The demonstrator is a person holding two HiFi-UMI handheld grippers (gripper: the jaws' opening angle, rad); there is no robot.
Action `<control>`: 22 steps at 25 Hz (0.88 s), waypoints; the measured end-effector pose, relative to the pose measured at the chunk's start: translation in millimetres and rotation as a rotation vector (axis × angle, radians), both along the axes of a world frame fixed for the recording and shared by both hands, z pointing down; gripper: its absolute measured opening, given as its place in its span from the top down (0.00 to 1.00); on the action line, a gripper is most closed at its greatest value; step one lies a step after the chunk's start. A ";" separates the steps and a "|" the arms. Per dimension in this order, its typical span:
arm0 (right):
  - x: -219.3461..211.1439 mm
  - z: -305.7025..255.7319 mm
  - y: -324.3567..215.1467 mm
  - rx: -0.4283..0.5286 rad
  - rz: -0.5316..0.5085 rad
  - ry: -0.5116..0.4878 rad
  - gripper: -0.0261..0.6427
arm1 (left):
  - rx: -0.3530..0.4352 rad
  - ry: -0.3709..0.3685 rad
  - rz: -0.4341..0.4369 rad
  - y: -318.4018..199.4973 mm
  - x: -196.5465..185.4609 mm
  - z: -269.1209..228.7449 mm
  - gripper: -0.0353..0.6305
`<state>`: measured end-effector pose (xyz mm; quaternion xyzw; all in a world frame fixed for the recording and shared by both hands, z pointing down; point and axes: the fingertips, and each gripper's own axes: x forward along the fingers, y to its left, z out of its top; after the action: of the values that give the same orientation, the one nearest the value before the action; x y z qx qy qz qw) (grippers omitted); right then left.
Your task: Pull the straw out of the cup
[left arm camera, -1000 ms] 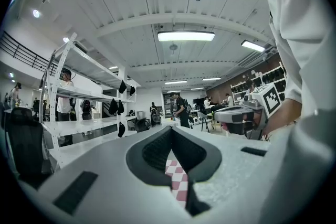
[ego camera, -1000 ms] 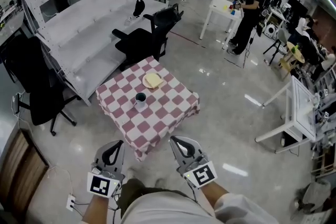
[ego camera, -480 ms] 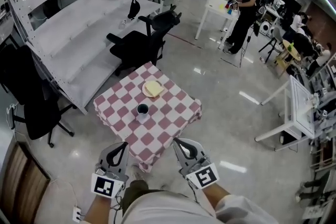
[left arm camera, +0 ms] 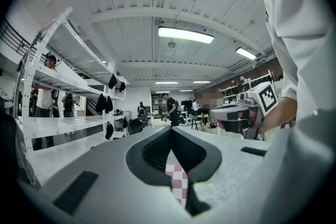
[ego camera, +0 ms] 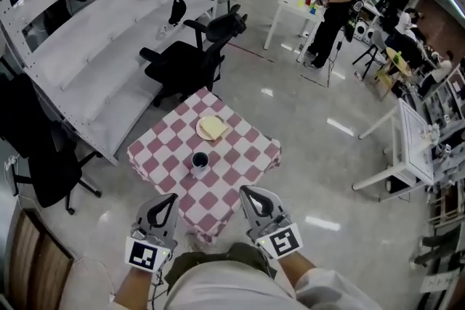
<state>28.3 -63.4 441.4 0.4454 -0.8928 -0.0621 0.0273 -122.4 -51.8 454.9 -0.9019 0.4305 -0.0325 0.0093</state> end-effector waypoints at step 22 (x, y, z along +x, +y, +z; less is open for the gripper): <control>35.8 3.5 -37.0 -0.036 -0.075 -0.001 0.96 | -0.011 -0.006 -0.064 -19.2 31.1 20.6 0.55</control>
<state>64.0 -100.4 444.9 0.4110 -0.9099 -0.0468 0.0326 -91.3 -71.0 475.4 -0.8877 0.4588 -0.0378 0.0048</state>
